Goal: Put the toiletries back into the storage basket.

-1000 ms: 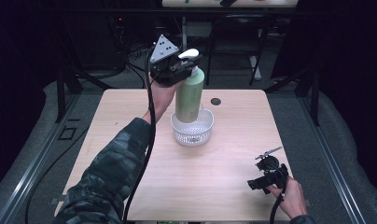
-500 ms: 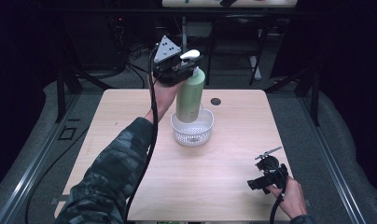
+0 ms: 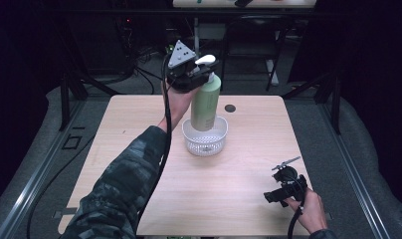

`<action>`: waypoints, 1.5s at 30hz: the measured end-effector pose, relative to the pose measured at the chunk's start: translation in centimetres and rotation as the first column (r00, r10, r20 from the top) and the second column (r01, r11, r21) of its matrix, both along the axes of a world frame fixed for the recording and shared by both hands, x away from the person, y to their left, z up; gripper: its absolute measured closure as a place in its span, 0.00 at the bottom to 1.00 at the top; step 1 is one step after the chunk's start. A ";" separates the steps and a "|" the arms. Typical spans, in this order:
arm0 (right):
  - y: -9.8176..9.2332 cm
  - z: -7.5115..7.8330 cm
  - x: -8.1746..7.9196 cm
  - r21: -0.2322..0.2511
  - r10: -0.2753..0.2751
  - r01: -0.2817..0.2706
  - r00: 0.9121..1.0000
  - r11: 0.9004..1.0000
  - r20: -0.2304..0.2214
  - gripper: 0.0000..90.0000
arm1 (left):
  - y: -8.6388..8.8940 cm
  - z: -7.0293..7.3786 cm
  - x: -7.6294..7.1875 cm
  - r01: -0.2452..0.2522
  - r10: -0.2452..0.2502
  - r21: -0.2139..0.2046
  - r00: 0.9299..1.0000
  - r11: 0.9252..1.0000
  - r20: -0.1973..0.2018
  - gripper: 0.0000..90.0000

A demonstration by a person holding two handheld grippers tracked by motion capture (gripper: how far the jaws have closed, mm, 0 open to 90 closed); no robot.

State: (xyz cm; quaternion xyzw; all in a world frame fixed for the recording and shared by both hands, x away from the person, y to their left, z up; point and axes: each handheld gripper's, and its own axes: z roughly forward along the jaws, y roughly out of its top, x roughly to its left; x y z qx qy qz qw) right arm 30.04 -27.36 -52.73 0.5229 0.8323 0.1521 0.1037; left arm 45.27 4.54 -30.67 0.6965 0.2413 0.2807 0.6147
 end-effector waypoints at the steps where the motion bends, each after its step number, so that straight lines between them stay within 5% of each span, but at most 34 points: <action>1: 0.0 0.0 0.0 0.000 0.000 0.000 1.000 1.000 0.000 0.10 | 0.0 -0.1 0.0 0.002 -0.002 0.000 1.000 1.000 -0.003 0.75; 45: 0.0 0.0 -0.1 0.005 -0.009 0.009 1.000 1.000 -0.003 0.11 | -0.6 -3.9 1.2 -0.016 0.016 -0.005 0.998 1.000 -0.061 0.75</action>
